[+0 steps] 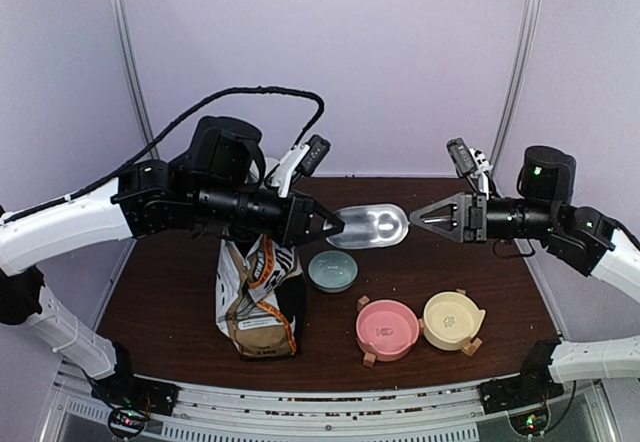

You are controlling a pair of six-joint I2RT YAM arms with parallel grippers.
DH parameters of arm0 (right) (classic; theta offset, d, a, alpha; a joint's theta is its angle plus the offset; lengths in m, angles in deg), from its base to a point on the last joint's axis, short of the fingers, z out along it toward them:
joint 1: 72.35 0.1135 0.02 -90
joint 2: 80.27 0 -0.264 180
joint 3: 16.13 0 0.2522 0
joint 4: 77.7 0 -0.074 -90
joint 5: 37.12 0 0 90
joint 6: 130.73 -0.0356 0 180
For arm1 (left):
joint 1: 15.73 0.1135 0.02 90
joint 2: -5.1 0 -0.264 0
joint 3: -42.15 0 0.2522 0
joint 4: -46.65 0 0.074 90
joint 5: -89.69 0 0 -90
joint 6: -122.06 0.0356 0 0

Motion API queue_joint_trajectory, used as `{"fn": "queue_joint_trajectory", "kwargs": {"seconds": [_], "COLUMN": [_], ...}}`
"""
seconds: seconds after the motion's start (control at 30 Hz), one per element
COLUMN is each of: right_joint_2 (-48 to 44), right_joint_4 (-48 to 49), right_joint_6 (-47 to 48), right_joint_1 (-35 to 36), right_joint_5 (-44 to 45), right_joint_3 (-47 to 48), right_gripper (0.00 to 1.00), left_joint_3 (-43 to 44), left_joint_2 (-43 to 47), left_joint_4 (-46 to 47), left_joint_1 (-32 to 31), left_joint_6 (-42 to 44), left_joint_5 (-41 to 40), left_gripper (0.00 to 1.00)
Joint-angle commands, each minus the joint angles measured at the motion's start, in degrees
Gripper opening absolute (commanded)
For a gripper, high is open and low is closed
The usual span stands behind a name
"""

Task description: Serve the pet food

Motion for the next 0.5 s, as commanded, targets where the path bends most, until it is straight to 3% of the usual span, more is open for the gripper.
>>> {"fn": "queue_joint_trajectory", "kwargs": {"seconds": [0.0, 0.13, 0.2, 0.27, 0.47], "right_joint_2": [0.14, 0.27, 0.09, -0.41, -1.37], "right_joint_4": [2.33, 1.94, 1.71, 1.21, -3.42], "right_joint_6": [-0.25, -0.24, -0.02, 0.19, 2.47], "right_joint_1": [-0.06, -0.06, -0.06, -0.02, 1.67], "right_joint_5": [-2.07, -0.8, -0.51, 0.81, 6.43], "right_joint_3": [-0.05, 0.29, 0.41, 0.73, 4.88], "right_gripper": [0.27, 0.03, 0.0, 0.0, 0.0], "left_joint_3": [-0.15, -0.2, 0.37, 3.45, 8.19], "left_joint_2": [1.0, 1.16, 1.17, 1.09, 7.11], "left_joint_4": [2.01, 1.92, 1.27, -3.08, -16.13], "left_joint_1": [0.49, 0.49, 0.49, 0.49, 2.88], "left_joint_6": [0.6, 0.67, 0.93, 3.25, 4.55], "left_joint_5": [1.24, 1.18, 0.76, -2.32, -17.97], "left_gripper": [0.0, 0.0, 0.0, 0.22, 0.64]}}
